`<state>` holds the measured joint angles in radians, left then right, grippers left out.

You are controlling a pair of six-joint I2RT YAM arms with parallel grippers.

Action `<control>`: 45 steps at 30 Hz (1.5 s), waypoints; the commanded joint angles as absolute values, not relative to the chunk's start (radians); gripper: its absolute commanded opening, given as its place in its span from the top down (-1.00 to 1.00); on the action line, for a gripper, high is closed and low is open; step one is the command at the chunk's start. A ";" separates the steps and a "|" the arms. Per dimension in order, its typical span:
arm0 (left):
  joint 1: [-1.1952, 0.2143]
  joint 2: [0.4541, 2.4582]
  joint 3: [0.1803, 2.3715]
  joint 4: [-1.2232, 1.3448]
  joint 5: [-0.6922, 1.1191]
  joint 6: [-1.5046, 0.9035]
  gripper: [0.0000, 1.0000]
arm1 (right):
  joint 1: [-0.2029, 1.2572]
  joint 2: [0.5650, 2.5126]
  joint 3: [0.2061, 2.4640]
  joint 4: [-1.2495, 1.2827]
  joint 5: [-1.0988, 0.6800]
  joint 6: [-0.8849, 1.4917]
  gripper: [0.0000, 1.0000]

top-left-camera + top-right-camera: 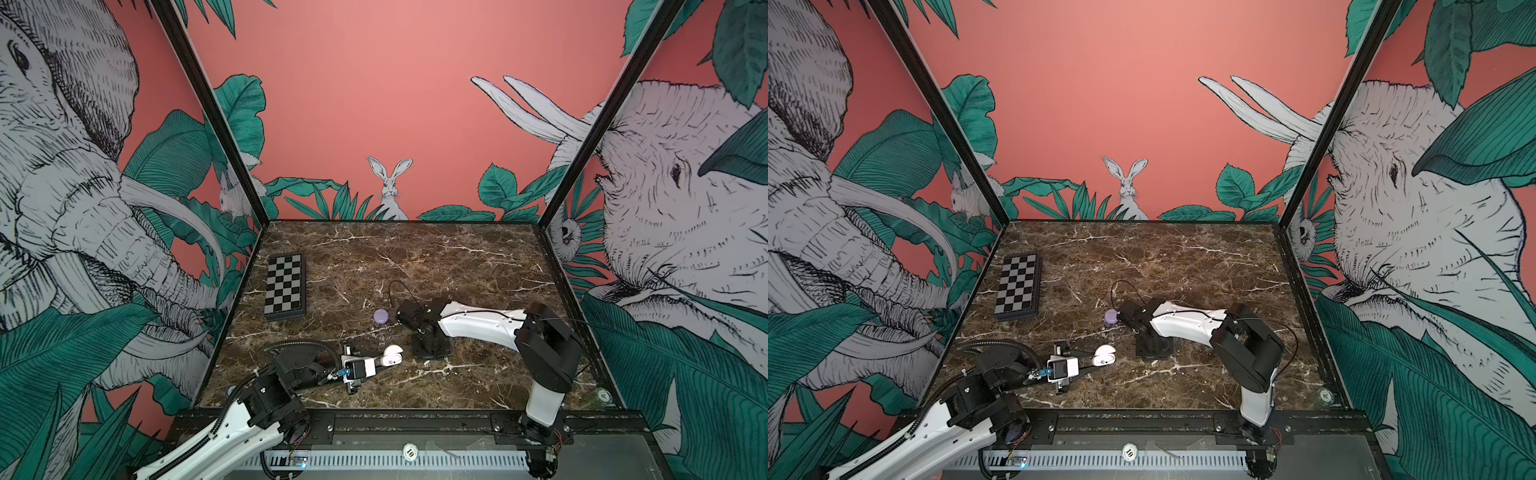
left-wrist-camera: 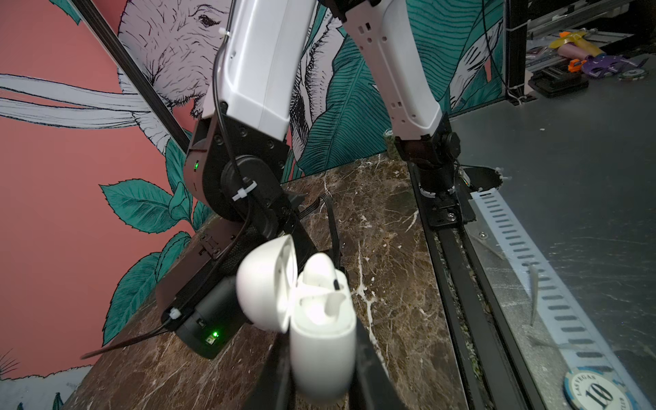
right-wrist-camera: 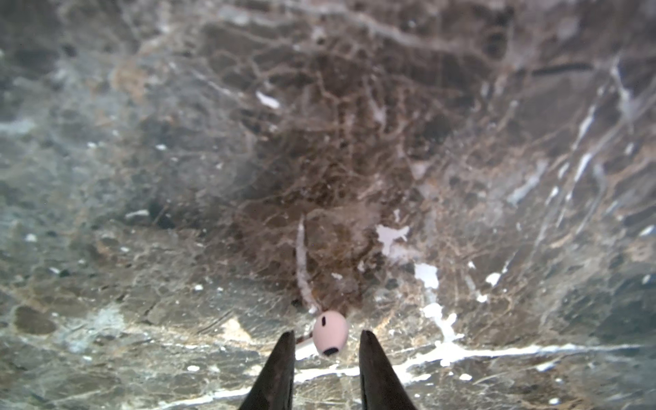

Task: Insert wireless bluetooth earbuds into charging case
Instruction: Pick up the wireless bluetooth earbud from the bottom-center of the table.

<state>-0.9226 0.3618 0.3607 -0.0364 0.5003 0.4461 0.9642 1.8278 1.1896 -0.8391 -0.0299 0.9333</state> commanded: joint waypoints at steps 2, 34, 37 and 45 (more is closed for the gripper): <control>-0.925 0.367 0.377 -0.045 0.508 0.469 1.00 | 0.953 1.836 1.202 -0.899 0.008 0.805 0.38; -0.925 0.368 0.380 -0.057 0.506 0.480 1.00 | 0.936 1.854 1.169 -0.843 -0.048 0.730 0.50; -0.926 0.370 0.382 -0.058 0.506 0.480 1.00 | 0.935 1.848 1.162 -0.840 -0.046 0.734 0.50; -0.925 0.372 0.382 -0.061 0.506 0.482 1.00 | 0.933 1.850 1.153 -0.824 -0.071 0.727 0.58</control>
